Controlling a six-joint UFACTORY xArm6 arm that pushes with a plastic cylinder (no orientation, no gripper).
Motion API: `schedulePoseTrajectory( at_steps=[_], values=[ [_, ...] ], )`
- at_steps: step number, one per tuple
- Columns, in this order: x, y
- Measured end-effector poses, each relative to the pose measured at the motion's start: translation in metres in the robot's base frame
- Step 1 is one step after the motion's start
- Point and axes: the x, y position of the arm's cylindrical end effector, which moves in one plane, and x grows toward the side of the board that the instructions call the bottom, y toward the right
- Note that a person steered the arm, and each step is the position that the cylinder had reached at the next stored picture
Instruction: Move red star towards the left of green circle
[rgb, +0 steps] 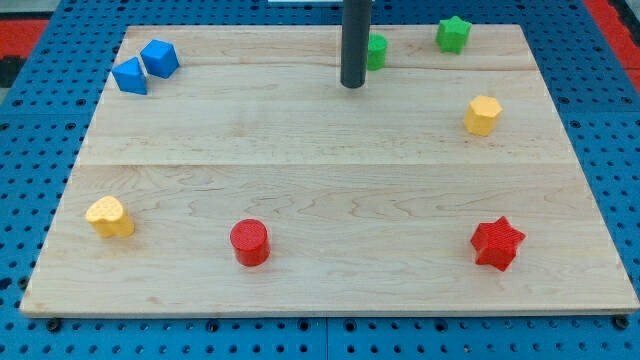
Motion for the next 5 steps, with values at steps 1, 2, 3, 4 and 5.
schedulePoseTrajectory(
  at_steps=[1,2,3,4,5],
  values=[
    [0.055,0.0],
    [0.136,0.048],
    [0.173,0.17],
    [0.232,0.197],
    [0.265,0.16]
  ],
)
